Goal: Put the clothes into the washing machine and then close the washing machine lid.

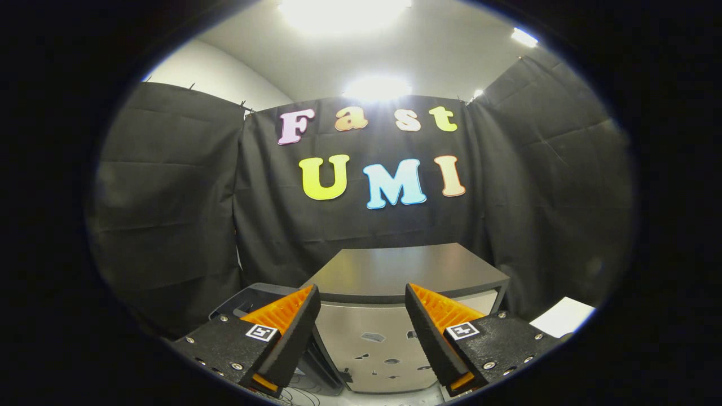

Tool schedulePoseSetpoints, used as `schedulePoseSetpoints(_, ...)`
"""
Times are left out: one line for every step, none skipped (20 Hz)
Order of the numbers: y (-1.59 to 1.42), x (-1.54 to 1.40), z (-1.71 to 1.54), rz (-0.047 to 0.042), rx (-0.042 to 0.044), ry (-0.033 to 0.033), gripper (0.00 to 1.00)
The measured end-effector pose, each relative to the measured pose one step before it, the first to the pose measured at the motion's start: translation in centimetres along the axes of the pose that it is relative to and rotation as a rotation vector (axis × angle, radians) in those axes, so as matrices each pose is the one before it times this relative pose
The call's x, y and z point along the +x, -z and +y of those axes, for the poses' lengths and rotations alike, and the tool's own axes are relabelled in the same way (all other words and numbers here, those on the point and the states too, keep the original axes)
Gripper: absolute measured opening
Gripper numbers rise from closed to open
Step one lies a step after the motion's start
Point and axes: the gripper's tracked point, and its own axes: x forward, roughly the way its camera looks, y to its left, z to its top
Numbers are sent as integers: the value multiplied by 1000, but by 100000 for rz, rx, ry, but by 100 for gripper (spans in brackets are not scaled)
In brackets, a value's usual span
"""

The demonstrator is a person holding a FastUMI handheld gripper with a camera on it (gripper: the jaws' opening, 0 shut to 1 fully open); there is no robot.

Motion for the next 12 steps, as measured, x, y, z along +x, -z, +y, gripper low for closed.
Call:
schedulePoseSetpoints(33,-41,-43,-231,280,130,93)
schedulePoseSetpoints(95,-113,39,-38,182,-161,93)
schedulePoseSetpoints(188,-20,108,162,-89,-149,93)
schedulePoseSetpoints(117,-48,43,246,-306,-157,93)
schedulePoseSetpoints(60,45,8,26,-321,-133,93)
schedulePoseSetpoints(56,55,43,64,-148,-110,93)
schedulePoseSetpoints(127,-48,-34,235,-119,-161,93)
schedulePoseSetpoints(96,96,7,227,-68,-82,93)
schedulePoseSetpoints(72,70,-102,201,-27,-99,93)
schedulePoseSetpoints(-51,88,-28,37,-49,5,93)
schedulePoseSetpoints(62,123,16,109,-22,-73,93)
schedulePoseSetpoints(-106,106,-33,-154,86,-85,93)
